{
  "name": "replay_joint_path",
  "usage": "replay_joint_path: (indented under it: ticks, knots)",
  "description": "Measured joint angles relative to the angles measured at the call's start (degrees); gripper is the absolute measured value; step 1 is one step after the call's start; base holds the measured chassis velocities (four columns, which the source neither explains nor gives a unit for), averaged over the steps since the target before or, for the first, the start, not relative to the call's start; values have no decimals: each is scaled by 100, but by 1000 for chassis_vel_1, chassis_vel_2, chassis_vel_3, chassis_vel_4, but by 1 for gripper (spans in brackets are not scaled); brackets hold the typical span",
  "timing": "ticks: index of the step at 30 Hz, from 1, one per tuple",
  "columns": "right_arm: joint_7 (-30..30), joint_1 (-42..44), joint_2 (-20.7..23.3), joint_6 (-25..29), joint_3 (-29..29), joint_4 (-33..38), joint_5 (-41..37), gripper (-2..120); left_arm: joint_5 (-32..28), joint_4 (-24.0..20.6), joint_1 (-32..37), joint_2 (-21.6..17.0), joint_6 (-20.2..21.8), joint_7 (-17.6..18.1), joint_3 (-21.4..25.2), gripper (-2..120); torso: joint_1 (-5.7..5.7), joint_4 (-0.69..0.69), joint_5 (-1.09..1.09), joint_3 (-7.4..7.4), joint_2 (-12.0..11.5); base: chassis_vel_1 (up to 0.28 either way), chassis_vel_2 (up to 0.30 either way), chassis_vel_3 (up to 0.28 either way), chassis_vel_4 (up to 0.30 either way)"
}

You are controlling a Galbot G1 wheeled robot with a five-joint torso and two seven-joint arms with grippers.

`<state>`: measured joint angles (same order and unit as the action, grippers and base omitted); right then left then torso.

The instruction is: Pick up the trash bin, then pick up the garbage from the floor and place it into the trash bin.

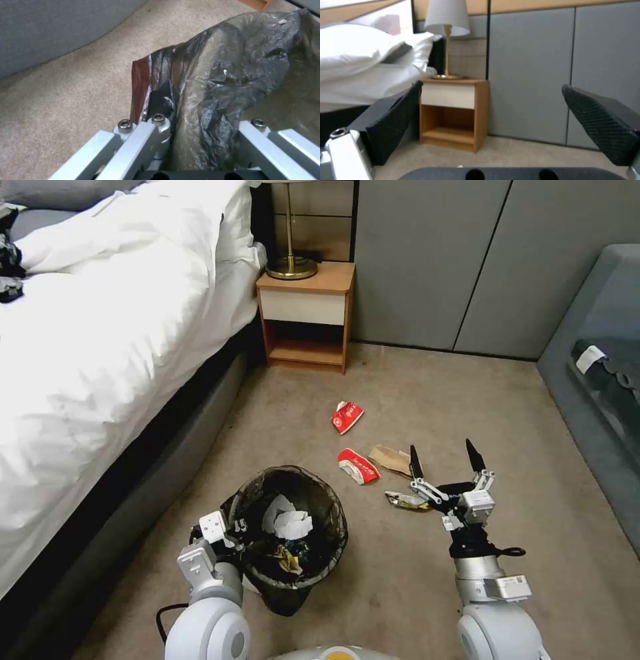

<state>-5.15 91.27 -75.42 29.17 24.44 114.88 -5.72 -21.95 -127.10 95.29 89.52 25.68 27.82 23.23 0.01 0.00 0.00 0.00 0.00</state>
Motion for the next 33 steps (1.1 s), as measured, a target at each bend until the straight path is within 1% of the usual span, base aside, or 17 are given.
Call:
replay_joint_path:
  ticks: [7,22,27,33]
  knots:
    - [7,7,151,13,213,-257,-227,100,0,0,0,0,0,0,0,75,0,0,0,0,0,0,0,0,0]
    - [56,-34,101,67,259,-328,-261,100,0,0,0,0,0,0,0,75,-1,0,-1,0,0,-6,9,5,-9]
    - [111,-45,111,113,277,-316,-256,100,0,0,1,0,0,0,0,75,-1,0,-1,0,0,-124,126,138,-124]
    - [213,-84,122,293,310,-397,-221,100,0,0,0,0,0,0,0,75,0,0,0,0,0,-220,213,231,-219]
